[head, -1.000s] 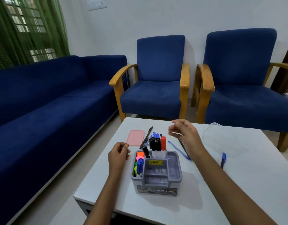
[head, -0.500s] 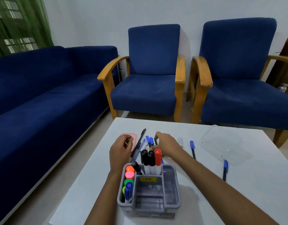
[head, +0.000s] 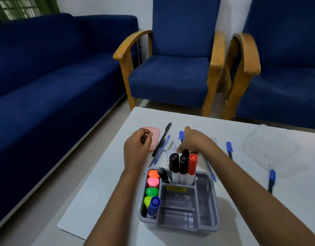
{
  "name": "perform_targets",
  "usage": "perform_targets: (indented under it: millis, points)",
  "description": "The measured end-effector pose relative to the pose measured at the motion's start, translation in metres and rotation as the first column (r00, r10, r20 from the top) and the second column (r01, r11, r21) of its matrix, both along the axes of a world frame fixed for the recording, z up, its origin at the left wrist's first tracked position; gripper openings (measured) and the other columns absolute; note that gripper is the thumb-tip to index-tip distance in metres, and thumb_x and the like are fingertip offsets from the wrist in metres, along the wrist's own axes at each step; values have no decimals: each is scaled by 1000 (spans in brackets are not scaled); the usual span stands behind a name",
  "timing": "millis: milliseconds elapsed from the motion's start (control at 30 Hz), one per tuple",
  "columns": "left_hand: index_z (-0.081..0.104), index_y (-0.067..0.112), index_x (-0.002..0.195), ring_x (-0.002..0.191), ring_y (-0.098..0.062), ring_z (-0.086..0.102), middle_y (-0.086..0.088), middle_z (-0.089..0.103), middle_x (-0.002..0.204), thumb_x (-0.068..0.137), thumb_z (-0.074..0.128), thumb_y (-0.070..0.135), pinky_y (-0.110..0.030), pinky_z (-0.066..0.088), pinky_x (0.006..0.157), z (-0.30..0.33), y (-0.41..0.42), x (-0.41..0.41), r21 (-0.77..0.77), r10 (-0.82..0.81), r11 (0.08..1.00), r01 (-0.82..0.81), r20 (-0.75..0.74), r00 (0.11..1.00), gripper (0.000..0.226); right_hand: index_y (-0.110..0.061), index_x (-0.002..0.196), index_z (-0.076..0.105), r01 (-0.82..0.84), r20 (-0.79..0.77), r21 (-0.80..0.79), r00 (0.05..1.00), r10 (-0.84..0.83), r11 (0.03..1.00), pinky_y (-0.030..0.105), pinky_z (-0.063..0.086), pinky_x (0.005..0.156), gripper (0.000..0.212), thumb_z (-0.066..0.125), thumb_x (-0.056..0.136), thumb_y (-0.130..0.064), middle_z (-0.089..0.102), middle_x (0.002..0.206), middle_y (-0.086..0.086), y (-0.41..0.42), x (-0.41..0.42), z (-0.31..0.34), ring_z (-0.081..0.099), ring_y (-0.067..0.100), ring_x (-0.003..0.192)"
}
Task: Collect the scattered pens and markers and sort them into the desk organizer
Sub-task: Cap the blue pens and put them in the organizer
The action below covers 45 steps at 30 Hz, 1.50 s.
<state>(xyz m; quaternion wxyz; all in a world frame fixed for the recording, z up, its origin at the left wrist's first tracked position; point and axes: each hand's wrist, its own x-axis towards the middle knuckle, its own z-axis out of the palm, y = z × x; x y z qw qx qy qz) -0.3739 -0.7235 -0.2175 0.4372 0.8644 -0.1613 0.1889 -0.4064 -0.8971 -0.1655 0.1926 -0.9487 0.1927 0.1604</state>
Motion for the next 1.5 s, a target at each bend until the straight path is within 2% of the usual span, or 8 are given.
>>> perform_targets:
  millis: [333,467,600,667,767,967,1233,1500]
  points:
    - [67,9,91,70,-14,57,-2,66,80,90,59,14,-13,37,60,-4,-1,3,-21,-11,1000,11,-20,1000,9,-7,126,36,-16,114,-111,993,28,994,30,41,68,37,49,92,-11,49,120,16,8,-4,-28,53,24,89]
    - [66,10,90,67,-13,56,0,63,75,91,59,14,-13,37,59,-7,-1,4,-24,-28,999,27,-22,999,8,-7,119,39,-95,182,-160,975,124,982,32,44,65,30,49,92,-14,50,100,12,4,-14,-32,48,20,76]
    - [64,13,88,64,-16,58,-1,62,70,91,58,15,-23,43,59,-7,2,4,-77,-43,996,41,-17,999,7,-12,109,37,-24,163,181,987,-6,983,26,36,57,20,46,95,-21,43,75,3,-12,-24,-13,41,12,64]
    - [63,13,90,65,-16,60,-1,64,71,91,58,15,-26,47,60,-6,3,3,-87,-51,995,50,-8,999,6,-13,103,41,62,197,421,968,-158,905,24,34,52,11,42,95,-21,45,73,4,-22,-38,-6,39,12,59]
    - [63,14,89,65,-16,62,0,63,71,91,58,15,-30,49,61,-2,1,-1,-125,-81,989,76,-36,996,6,-10,109,49,116,179,787,897,-405,606,23,36,44,19,37,95,-14,46,69,5,-33,-63,5,36,12,51]
    - [66,11,87,61,-17,52,-7,63,75,95,51,15,-24,45,52,43,5,-14,-390,-304,906,165,-329,894,17,-7,121,51,-189,339,913,846,-411,362,19,33,37,28,38,102,-21,46,60,2,-46,-104,39,34,9,42]
    - [66,15,112,95,-18,65,-7,69,105,97,40,45,-29,55,83,151,-33,-68,-333,-726,681,653,-429,538,43,-9,119,52,-383,515,836,794,-322,392,19,36,41,26,45,99,-24,51,62,3,-12,-116,76,40,9,44]
    - [68,6,103,80,-16,66,-7,71,90,95,52,24,-25,55,73,159,-61,-97,-545,-630,742,391,-366,685,25,-13,115,56,-416,574,800,739,-353,432,20,38,45,29,47,97,-33,54,62,2,-1,-124,79,43,10,47]
